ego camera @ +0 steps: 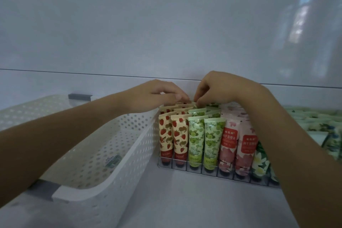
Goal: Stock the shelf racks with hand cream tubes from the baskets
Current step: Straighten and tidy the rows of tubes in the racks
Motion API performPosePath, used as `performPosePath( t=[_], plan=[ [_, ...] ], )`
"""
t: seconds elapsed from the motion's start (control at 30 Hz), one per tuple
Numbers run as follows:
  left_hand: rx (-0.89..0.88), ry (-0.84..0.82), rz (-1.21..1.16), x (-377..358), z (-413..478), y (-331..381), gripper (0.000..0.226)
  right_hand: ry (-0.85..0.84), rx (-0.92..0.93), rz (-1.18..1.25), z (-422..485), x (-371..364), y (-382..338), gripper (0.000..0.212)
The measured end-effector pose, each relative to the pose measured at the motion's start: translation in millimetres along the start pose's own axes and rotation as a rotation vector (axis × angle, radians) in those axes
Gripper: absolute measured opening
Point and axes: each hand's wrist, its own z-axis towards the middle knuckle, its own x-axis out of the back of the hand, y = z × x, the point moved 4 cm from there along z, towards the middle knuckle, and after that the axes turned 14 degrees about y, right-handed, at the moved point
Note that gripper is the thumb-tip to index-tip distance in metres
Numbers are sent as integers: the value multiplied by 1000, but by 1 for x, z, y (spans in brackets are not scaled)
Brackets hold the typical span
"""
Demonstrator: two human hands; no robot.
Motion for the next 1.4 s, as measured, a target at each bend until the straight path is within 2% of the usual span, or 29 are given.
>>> performPosePath(
  t=[0.13,0.27,0.43,0.83,1.13,1.3,1.4],
  plan=[
    [-51,-38,86,-6,-3,5,44,12,-1,-3,1,-3,0,8],
    [-79,-20,112,-7,-4,7,30,45,12,9,-1,1,1,13],
    [-47,-14,133,-8,-2,6,30,166,56,58,-3,19,1,20],
    [-41,-14,158,-10,-2,3,34,-39,59,6,-6,3,-4,13],
    [-34,-28,172,-10,-3,4,35,9,13,4,-8,18,7,4],
    [-48,-38,150,-11,-3,8,54,-112,-36,-55,-14,20,12,4],
    [-56,-49,164,-13,-2,7,57,-117,-19,-72,-13,16,8,11]
  ],
)
